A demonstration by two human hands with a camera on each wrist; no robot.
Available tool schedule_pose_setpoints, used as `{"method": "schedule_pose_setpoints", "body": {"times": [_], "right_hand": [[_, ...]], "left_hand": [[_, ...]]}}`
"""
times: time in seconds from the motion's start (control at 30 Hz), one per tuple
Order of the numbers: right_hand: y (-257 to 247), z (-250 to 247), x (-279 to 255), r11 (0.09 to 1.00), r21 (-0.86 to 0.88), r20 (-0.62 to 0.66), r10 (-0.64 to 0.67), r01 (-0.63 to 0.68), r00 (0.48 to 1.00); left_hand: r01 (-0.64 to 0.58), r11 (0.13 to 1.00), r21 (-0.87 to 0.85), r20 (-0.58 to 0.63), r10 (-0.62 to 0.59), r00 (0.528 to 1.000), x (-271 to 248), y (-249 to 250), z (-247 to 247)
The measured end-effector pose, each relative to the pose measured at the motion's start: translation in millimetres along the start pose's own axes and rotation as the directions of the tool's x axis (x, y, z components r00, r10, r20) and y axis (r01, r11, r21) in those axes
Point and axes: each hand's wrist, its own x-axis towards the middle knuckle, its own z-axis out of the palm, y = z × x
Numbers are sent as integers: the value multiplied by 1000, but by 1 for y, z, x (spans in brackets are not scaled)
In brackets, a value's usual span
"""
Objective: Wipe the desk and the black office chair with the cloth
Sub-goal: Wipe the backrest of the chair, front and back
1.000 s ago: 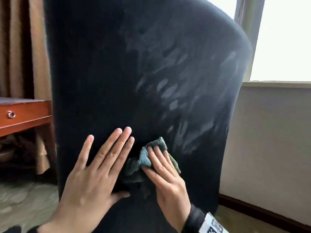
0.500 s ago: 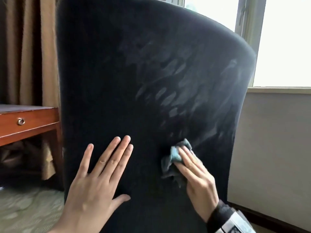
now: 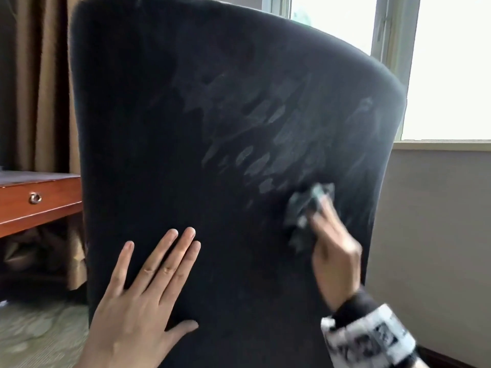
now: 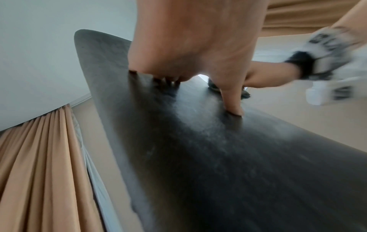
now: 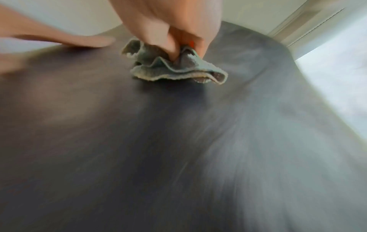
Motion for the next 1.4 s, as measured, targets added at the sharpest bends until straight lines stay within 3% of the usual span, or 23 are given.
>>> {"method": "schedule_pose_setpoints", "body": {"times": [0.1,0.2,0.27,0.3,0.37,0.4,0.47,0.5,0.57,0.6,0.63,0.77,0.83,0.9,0.97,1.03,1.1,1.13,1.2,1.23,1.3,1.33,1.4], "right_hand": [[19,7,69,956,-20,-221,281,-292,934],[12,15,35,965,-20,-236,250,-262,939],[-12,26,-44,981,-90,-94,166,-174,982],[-25,27,-83,990,-128,28,70,-66,997],[-30,23,-120,966,-146,272,-167,212,948],[-21,21,-114,969,-96,284,-194,229,939],[-7,17,-73,999,-43,52,-16,18,999],[0,14,-46,987,-4,-82,163,-164,983],[24,10,4,886,15,-208,456,-464,865],[29,9,15,841,12,-227,530,-542,817],[29,11,14,833,-7,-238,536,-553,810],[-34,20,-65,946,-55,-105,312,-318,944],[-45,11,-85,974,-19,-12,227,-227,974],[-29,4,-56,972,-30,-8,234,-234,972],[-12,4,5,945,-77,-96,309,-317,946],[-4,10,71,899,-24,-173,426,-437,888],[-18,21,99,911,-7,-220,400,-412,889],[-36,28,92,946,8,-213,318,-324,924],[-74,41,53,999,42,-51,17,-15,999],[-89,41,33,986,96,75,-147,140,986],[-85,32,33,929,164,261,-365,332,894],[-74,27,49,919,162,264,-392,361,881],[-51,18,92,955,102,146,-291,278,945]], "left_hand": [[-28,996,88,-54,32,998,-1,0,5],[-22,978,208,-120,47,992,-1,0,11],[10,966,257,-175,36,984,1,-1,16],[27,960,279,-208,33,978,1,-1,18],[69,941,332,-259,21,966,1,-2,22],[75,924,375,-264,29,964,2,-4,24],[70,906,417,-259,45,965,3,-8,24],[62,907,416,-257,51,965,3,-9,24],[45,918,394,-243,57,968,0,-4,21],[39,925,377,-227,52,972,1,-1,18],[34,938,344,-211,42,977,1,2,17],[23,989,148,-135,-3,991,-2,8,5],[11,997,82,-61,-6,998,-2,9,1],[-10,999,30,-6,10,1000,-3,9,-1],[-26,1000,-13,8,26,1000,-2,4,-4],[-7,1000,-24,-37,6,999,9,-9,-16],[27,1000,4,-70,-27,997,33,-26,-38],[23,999,34,-81,-20,997,46,-33,-48],[-11,997,70,-98,18,995,66,-38,-61],[-23,998,65,-104,29,994,70,-37,-63],[-22,999,42,-110,27,994,68,-36,-61],[-15,999,35,-114,19,993,65,-38,-60],[0,999,32,-103,4,995,60,-41,-57]]}}
